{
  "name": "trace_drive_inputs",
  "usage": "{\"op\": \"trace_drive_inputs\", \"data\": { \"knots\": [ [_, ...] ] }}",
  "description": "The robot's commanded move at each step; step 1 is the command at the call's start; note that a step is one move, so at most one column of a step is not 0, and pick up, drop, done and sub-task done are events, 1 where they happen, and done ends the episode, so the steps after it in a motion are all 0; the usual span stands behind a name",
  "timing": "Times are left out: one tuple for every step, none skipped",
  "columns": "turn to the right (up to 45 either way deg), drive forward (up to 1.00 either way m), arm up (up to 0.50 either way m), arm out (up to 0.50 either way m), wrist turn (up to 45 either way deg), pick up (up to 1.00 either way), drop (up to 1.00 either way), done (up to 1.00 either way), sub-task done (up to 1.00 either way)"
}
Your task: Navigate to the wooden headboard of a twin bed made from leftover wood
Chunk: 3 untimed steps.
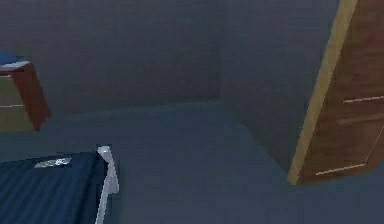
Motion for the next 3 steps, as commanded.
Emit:
{"op": "trace_drive_inputs", "data": {
  "knots": [
    [-15.0,0.0,0.0,0.0,0.0,0.0,0.0,0.0,0.0],
    [-24.0,0.0,0.0,0.0,0.0,0.0,0.0,0.0,0.0],
    [0.0,0.3,0.0,0.0,0.0,0.0,0.0,0.0,0.0]
  ]
}}
